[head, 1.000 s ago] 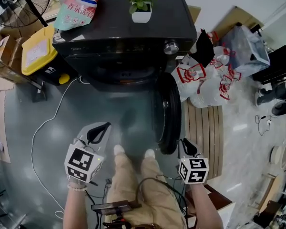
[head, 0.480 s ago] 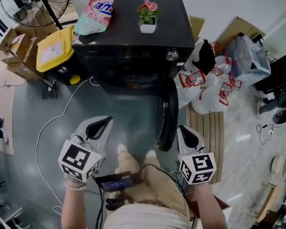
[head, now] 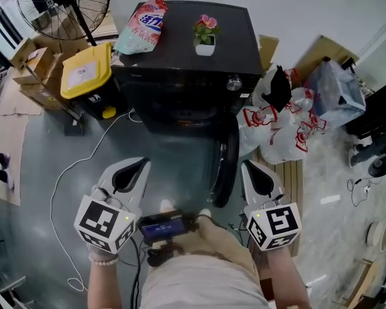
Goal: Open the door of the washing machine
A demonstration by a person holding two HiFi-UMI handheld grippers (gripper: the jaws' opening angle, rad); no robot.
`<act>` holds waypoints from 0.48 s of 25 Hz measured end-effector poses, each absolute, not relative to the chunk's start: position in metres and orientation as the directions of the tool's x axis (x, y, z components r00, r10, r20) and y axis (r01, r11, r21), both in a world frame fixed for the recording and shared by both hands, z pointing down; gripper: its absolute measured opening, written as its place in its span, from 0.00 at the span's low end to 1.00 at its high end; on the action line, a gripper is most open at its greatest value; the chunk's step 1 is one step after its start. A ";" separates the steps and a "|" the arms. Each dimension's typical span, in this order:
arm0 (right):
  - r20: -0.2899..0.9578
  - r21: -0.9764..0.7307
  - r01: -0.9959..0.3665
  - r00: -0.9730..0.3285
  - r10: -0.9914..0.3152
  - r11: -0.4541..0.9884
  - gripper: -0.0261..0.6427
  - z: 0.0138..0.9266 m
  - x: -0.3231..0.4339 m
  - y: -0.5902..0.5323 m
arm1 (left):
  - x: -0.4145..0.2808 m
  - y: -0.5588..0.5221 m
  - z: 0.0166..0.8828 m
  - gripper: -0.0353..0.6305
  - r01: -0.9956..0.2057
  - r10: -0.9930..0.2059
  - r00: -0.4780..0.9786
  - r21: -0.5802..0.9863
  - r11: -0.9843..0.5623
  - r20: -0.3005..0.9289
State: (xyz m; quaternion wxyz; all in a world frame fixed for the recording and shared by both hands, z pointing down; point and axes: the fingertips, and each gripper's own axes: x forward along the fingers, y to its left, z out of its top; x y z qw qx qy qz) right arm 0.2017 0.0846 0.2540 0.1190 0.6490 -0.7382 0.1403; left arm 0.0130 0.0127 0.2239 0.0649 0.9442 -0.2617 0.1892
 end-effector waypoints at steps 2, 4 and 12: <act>0.340 -0.046 -0.990 -0.144 -0.929 0.136 0.05 0.246 0.199 0.084 | 0.010 0.017 0.218 0.05 -0.529 -0.481 0.788 0.023 -0.848 0.385; 0.328 -0.042 -0.988 -0.153 -0.932 0.148 0.05 0.240 0.196 0.083 | 0.008 0.020 0.215 0.05 -0.536 -0.489 0.784 0.021 -0.844 0.382; 0.304 -0.044 -0.984 -0.178 -0.936 0.173 0.05 0.228 0.191 0.081 | 0.008 0.029 0.211 0.05 -0.546 -0.500 0.786 0.031 -0.837 0.364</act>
